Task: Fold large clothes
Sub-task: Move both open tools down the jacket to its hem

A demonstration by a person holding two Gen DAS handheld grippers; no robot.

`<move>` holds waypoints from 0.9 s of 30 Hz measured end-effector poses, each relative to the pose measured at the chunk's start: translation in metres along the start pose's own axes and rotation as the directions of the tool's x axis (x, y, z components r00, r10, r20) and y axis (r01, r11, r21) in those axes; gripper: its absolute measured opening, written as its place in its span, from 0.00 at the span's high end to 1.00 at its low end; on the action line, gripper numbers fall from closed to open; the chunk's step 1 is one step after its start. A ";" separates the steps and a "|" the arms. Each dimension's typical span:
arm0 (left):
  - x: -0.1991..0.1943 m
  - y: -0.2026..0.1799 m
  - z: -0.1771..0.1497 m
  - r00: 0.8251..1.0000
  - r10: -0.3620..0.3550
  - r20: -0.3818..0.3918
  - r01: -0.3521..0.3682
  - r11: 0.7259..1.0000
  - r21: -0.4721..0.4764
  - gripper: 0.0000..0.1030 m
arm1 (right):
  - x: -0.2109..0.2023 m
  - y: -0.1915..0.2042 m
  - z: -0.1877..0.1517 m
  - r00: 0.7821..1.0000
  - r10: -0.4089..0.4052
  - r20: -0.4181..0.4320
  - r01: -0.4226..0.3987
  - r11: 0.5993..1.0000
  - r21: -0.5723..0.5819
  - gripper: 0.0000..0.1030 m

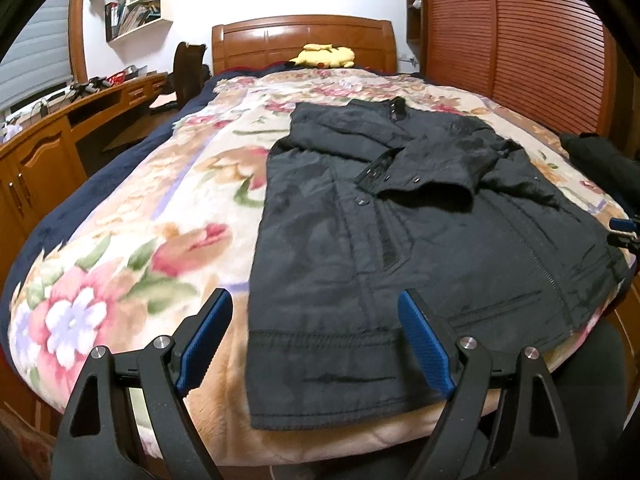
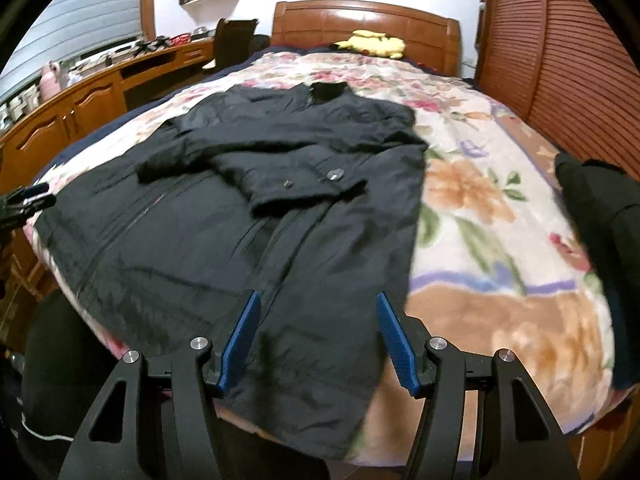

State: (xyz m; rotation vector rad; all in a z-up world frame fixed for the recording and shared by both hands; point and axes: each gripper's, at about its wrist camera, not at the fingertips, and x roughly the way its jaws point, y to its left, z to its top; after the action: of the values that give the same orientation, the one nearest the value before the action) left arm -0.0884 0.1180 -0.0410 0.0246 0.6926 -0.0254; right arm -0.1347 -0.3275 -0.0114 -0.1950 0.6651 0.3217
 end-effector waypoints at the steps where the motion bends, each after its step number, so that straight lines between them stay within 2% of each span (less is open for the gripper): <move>1: 0.002 0.003 -0.003 1.000 0.003 -0.008 -0.003 1.000 -0.006 0.18 | 0.003 0.001 -0.003 1.000 -0.002 -0.005 0.002 1.000 -0.005 0.40; 3: 0.007 0.009 -0.006 1.000 0.012 -0.020 -0.013 1.000 -0.021 0.23 | 0.006 0.000 -0.007 1.000 -0.002 -0.011 0.002 1.000 0.003 0.40; 9: 0.012 0.021 -0.012 0.999 0.001 -0.033 -0.003 0.998 -0.060 0.23 | 0.009 -0.003 -0.015 1.000 -0.021 -0.017 0.021 1.000 0.012 0.39; 14: 0.007 0.024 -0.015 0.999 -0.009 -0.036 0.007 0.998 -0.063 0.23 | 0.012 -0.005 -0.018 0.999 -0.040 -0.020 0.041 0.999 0.036 0.35; 18: 0.005 0.026 -0.017 0.999 -0.028 -0.041 0.026 0.998 -0.063 0.28 | 0.014 -0.006 -0.020 0.999 -0.045 -0.025 0.046 0.998 0.051 0.33; 25: 0.009 0.031 -0.017 0.997 -0.065 -0.047 0.060 0.993 -0.098 0.29 | 0.013 -0.008 -0.023 0.998 -0.044 -0.045 0.047 0.998 0.052 0.31; 27: 0.011 0.032 -0.015 0.996 -0.082 -0.046 0.076 0.991 -0.109 0.35 | 0.014 -0.008 -0.024 0.998 -0.038 -0.045 0.040 0.998 0.056 0.31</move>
State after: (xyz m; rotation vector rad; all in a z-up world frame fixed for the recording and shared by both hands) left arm -0.0891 0.1504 -0.0591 -0.1058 0.7445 -0.0638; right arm -0.1358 -0.3384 -0.0381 -0.1609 0.7117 0.2616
